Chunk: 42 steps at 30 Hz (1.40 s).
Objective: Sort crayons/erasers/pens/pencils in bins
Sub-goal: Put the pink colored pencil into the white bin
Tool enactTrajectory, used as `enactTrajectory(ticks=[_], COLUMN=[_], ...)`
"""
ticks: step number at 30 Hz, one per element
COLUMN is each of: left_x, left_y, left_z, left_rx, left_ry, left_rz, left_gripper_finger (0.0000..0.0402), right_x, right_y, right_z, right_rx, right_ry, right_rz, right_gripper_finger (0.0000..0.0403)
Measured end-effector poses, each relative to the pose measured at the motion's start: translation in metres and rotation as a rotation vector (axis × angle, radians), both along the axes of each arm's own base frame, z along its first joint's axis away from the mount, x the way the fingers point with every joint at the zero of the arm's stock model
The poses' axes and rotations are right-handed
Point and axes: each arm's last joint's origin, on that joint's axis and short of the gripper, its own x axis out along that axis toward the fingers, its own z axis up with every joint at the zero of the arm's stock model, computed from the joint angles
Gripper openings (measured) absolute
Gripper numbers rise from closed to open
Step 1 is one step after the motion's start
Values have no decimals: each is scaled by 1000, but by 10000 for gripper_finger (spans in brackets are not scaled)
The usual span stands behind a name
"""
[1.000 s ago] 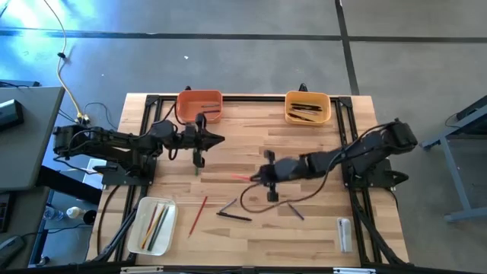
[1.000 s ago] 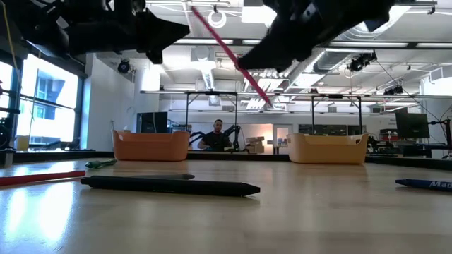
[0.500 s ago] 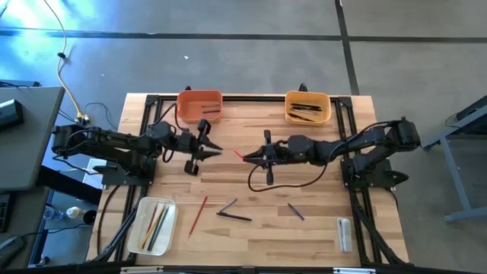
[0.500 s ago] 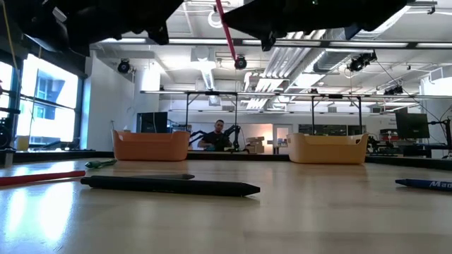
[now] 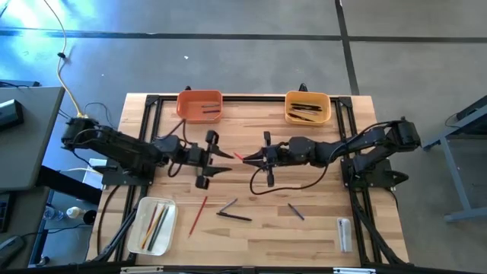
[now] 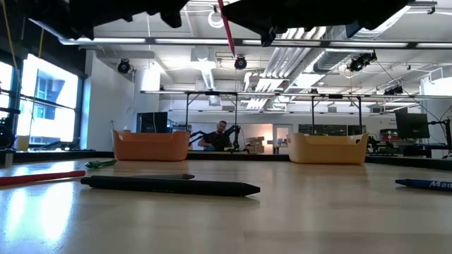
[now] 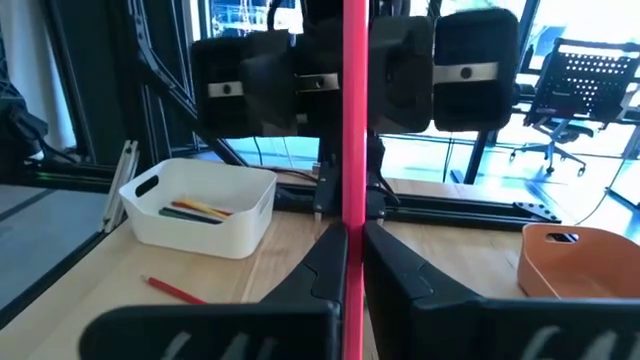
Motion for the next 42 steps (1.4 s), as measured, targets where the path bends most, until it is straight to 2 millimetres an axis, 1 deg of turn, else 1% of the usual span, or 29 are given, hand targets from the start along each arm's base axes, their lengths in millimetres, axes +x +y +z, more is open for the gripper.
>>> enactTrajectory(ticks=[3,6,12,20,26,30,37,39,42], left_x=[15,24,25,25,26,28,43,44,45], left_y=[1,1,2,5,3,3,12,15,16], left_z=[3,3,3,1,3,8,18,21,22], left_rx=[21,23,31,5,-8,-6,-13,-23,-22], left_ry=[1,3,9,30,24,7,14,24,18], left_rz=[27,29,55,122,41,34,14,19,20], left_gripper_finger=[156,157,157,156,156,156,155,148,121], right_x=[0,0,0,-1,-1,-1,-1,-1,-1], right_y=[1,1,1,7,8,8,8,8,8], right_z=[-1,-1,-2,-2,-2,-2,-3,-3,-3], right_rx=[0,0,-1,-23,-23,-23,-24,-24,-24], right_ry=[7,11,19,16,16,19,27,27,31], right_rz=[2,2,3,24,27,27,27,27,26], right_gripper_finger=[9,9,9,9,9,9,9,9,9])
